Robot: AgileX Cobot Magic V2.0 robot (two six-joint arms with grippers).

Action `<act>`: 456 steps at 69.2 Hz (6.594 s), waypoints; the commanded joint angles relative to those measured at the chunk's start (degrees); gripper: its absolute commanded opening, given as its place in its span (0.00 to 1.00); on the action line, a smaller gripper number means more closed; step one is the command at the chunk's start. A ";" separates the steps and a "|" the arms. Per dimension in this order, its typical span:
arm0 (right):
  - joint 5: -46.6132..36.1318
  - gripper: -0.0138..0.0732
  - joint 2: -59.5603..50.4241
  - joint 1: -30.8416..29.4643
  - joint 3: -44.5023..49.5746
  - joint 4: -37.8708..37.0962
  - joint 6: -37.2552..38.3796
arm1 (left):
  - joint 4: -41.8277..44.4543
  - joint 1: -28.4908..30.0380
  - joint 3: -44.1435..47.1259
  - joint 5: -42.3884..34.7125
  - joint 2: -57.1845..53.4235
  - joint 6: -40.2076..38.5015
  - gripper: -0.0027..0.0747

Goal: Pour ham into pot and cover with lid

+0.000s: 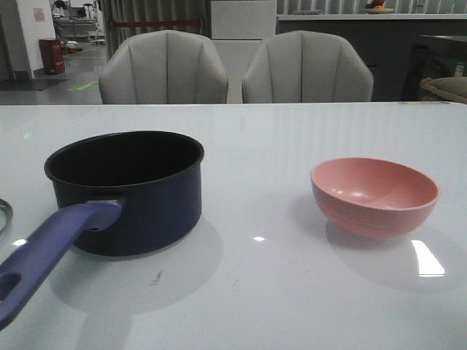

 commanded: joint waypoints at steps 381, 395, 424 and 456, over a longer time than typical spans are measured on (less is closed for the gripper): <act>-4.12 0.34 0.50 0.06 -1.77 0.36 -0.25 | -2.25 -31.18 -38.58 21.19 14.17 12.33 0.69; -4.12 0.34 0.50 0.06 -1.77 0.36 -0.25 | -2.25 -31.18 -38.58 20.96 14.17 12.33 0.80; -4.12 0.34 0.50 0.06 -1.77 0.36 -0.25 | -2.66 -31.18 -40.13 21.08 13.60 12.33 0.89; -4.12 0.34 0.50 0.06 -1.77 0.36 -0.25 | -2.02 -30.44 -31.41 17.11 -3.95 12.33 0.89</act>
